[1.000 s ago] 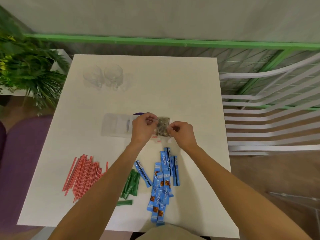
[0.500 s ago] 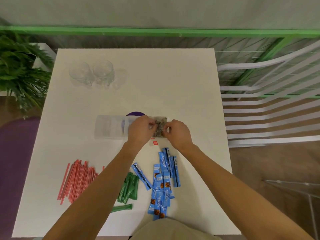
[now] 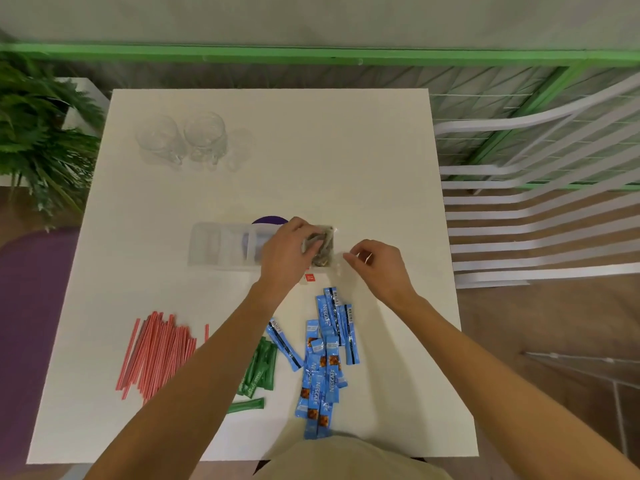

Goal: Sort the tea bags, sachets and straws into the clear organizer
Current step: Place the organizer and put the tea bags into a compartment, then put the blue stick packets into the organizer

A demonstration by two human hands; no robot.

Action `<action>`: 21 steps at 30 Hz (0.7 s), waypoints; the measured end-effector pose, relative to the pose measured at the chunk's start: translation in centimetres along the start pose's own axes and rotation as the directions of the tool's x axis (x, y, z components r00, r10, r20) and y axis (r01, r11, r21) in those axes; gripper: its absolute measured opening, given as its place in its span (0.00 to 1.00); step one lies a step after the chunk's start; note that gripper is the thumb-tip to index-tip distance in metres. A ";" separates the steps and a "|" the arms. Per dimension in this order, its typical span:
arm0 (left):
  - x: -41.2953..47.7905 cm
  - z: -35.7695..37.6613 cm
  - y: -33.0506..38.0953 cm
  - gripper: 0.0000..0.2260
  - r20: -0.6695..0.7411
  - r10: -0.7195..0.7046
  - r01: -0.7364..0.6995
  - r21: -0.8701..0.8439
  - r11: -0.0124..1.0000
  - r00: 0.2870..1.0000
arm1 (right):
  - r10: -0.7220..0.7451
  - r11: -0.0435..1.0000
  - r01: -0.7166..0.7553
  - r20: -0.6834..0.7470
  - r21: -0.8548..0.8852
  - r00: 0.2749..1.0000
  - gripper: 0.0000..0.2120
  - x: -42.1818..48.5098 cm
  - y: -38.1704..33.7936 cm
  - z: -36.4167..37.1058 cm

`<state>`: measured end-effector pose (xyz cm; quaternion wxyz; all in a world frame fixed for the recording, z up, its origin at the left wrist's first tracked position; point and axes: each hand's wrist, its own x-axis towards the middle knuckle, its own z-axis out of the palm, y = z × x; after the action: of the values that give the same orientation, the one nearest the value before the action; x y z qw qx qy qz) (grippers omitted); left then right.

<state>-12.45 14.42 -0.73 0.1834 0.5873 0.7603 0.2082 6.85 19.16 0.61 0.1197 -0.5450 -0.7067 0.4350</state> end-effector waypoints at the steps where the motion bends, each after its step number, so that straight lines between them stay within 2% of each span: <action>1: 0.1 0.2 0.0 0.09 0.006 -0.012 0.012 0.004 1.000 1.000 | 0.011 1.000 -0.011 0.001 0.020 1.000 0.08 -0.3 0.1 -0.1; 9: 0.8 -0.1 0.6 0.06 0.052 -0.048 0.048 0.004 0.999 0.997 | 0.107 0.992 -0.110 0.050 0.054 0.993 0.09 -4.5 2.4 0.4; 16: -4.1 -2.3 1.4 0.08 -0.108 -0.020 0.010 -0.091 0.996 0.994 | 0.271 0.956 -0.243 0.172 -0.165 0.947 0.07 -7.8 5.1 2.6; 19: -8.0 -2.7 0.5 0.07 -0.113 -0.060 0.045 -0.134 0.990 0.992 | 0.323 0.920 -0.263 0.186 -0.290 0.928 0.10 -8.6 5.2 3.6; 21: -10.4 -2.5 -1.0 0.07 -0.058 -0.115 0.107 -0.138 0.985 0.992 | 0.313 0.887 -0.215 0.191 -0.409 0.930 0.13 -8.8 5.0 4.2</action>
<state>-12.03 3.89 1.20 0.2089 0.5232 0.7817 0.2675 10.79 9.59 -2.94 -0.1397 -0.5899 -0.7055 0.3670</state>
